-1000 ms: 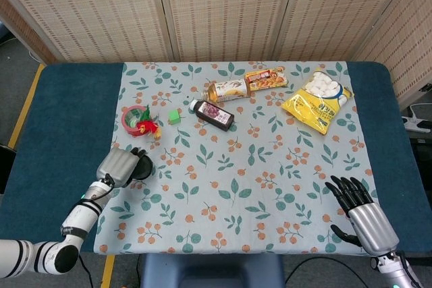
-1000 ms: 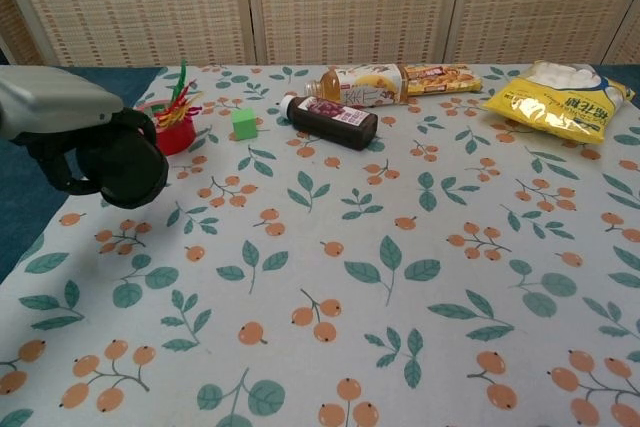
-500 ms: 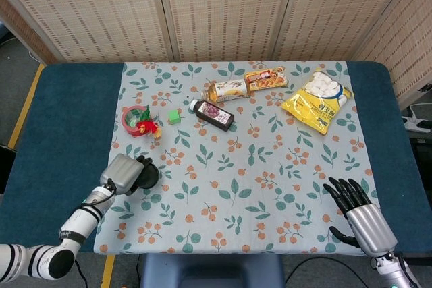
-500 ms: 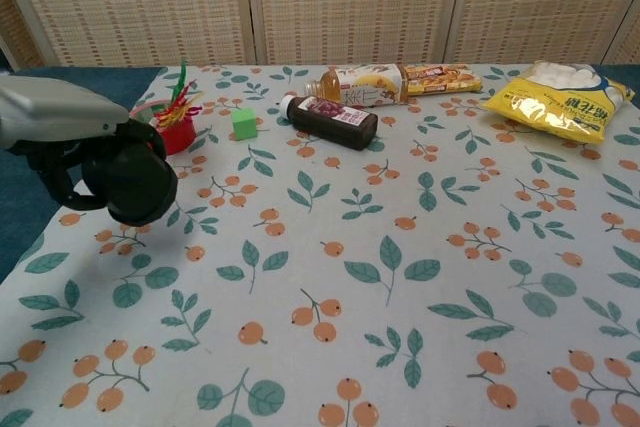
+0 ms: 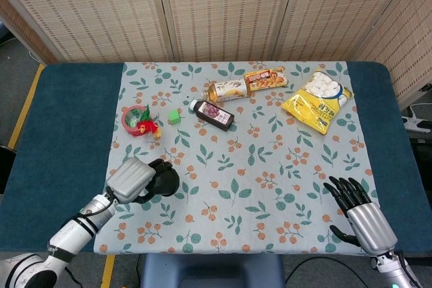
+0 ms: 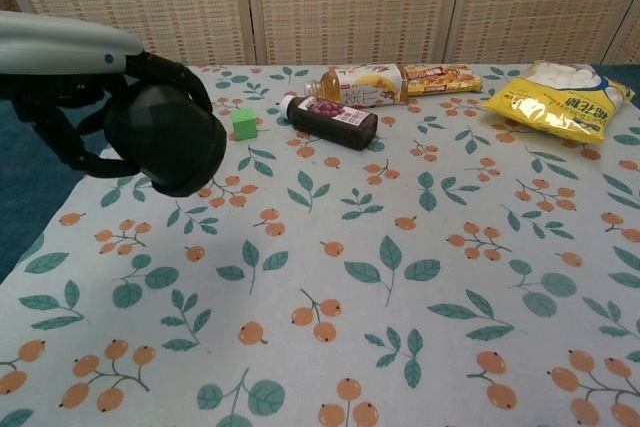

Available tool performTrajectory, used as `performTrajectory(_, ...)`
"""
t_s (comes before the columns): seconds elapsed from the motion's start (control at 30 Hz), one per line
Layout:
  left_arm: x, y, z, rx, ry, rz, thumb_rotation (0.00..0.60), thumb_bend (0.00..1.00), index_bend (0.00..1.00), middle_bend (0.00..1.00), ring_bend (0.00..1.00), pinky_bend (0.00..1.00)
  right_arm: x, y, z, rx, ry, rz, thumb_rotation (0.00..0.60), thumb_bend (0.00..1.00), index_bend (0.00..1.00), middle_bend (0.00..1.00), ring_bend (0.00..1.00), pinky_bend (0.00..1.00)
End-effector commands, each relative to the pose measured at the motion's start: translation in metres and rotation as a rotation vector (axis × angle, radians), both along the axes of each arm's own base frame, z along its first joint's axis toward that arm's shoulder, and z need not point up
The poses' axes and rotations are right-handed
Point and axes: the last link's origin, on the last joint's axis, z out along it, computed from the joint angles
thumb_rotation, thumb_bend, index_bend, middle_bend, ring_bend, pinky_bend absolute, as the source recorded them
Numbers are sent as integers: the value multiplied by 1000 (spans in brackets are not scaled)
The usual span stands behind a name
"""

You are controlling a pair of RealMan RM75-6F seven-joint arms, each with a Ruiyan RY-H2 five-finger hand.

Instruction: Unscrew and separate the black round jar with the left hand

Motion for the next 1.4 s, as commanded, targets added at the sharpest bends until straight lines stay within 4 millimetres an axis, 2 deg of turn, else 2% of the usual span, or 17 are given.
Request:
performTrajectory(0.03,-62,51,-19,166,294,57,600,769,785,851,686,913,1,1,3,-14,-9,0,600,119,0,0,0,0)
performTrajectory(0.13,-74,70,-22,251,354,165,600,772,785,850,686,912,1,4,7,-28,-16,1,600,119,0,0,0,0)
performTrajectory(0.23,-68,68,-17,260,302,194,600,781,784,850,686,910,1,6,10,-38,-21,7,600,119,0,0,0,0)
performTrajectory(0.43,-27,5,-29,-36,168,55,600,778,784,849,686,911,2,4,4,-13,-17,5,600,119,0,0,0,0)
performTrajectory(0.5,-19,-2,-31,-70,154,20,600,775,785,848,686,912,2,4,2,-7,-13,5,600,119,0,0,0,0)
performTrajectory(0.6,-21,9,-33,-28,190,0,600,775,785,848,686,911,2,4,3,-4,-16,5,600,119,0,0,0,0)
performTrajectory(0.7,-38,37,-40,38,252,87,600,775,785,848,686,911,2,5,5,-7,-20,7,600,118,0,0,0,0)
performTrajectory(0.77,-45,46,-42,50,268,135,600,775,784,849,686,910,2,5,7,-14,-24,9,600,118,0,0,0,0)
performTrajectory(0.93,-54,41,-50,7,300,154,600,774,785,847,685,906,0,5,9,-21,-26,5,600,119,0,0,0,0)
performTrajectory(1.2,-55,39,-63,-24,352,133,600,762,775,834,685,906,1,5,6,-7,-19,6,600,119,0,0,0,0)
performTrajectory(1.27,-57,39,-65,-10,376,116,600,746,743,822,681,898,1,5,6,-9,-20,4,600,119,0,0,0,0)
performTrajectory(1.33,-59,40,-66,5,395,99,600,697,649,793,655,864,1,5,6,-7,-20,4,600,119,0,0,0,0)
performTrajectory(1.4,-61,40,-68,19,406,87,600,621,466,705,581,771,1,5,6,-4,-18,4,600,119,0,0,0,0)
